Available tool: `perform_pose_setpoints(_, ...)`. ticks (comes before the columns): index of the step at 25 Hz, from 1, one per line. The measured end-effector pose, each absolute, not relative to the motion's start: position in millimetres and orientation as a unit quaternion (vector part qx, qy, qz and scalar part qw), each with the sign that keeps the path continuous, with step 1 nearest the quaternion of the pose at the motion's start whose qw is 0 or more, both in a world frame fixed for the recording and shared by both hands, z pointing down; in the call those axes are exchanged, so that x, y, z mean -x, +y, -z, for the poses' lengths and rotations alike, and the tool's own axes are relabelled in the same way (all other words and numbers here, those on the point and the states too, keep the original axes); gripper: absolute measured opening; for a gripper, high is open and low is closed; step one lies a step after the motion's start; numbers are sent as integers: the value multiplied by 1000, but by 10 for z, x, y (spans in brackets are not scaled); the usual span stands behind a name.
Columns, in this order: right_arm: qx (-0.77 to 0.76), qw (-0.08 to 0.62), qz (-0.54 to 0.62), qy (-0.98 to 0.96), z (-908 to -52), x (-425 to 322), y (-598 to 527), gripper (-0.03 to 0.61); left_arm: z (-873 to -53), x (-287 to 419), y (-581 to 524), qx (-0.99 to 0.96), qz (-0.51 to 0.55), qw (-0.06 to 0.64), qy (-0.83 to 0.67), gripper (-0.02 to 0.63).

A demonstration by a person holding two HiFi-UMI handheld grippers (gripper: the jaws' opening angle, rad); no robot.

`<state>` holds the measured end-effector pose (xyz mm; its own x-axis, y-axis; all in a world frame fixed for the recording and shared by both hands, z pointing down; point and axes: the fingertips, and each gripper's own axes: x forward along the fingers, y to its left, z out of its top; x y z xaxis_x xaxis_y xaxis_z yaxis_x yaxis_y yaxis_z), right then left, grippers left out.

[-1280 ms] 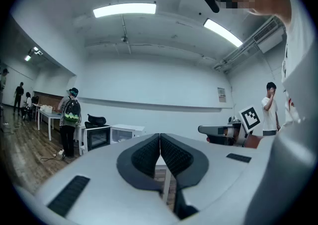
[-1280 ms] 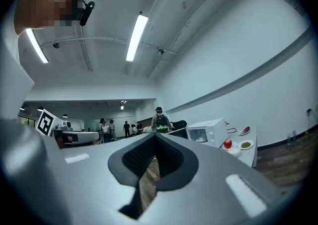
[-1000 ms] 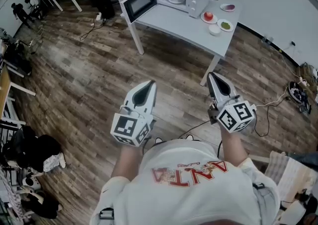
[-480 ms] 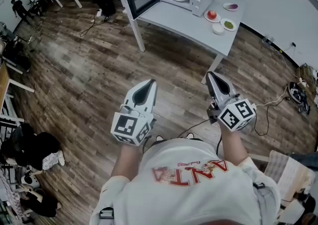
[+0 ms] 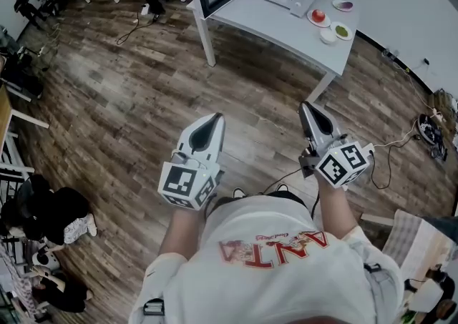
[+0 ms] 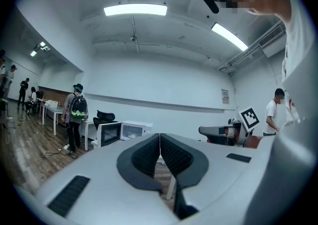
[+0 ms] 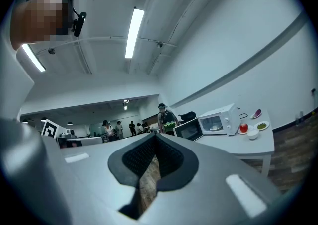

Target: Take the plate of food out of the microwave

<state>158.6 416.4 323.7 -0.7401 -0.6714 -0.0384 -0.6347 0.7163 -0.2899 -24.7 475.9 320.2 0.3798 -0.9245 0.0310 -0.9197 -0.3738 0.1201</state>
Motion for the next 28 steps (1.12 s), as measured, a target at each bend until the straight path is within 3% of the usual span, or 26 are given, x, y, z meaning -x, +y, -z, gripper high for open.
perform_pose_setpoints(15, 358, 41, 152, 920, -3487, -1060, 3629, 3, -3461, 923, 4357, -820, 22, 90, -564, 11)
perform_pose_setpoints(28, 314, 33, 164, 935, -3441, -719, 2392, 3, -3367, 1149, 3390, -798, 21, 96, -594, 11)
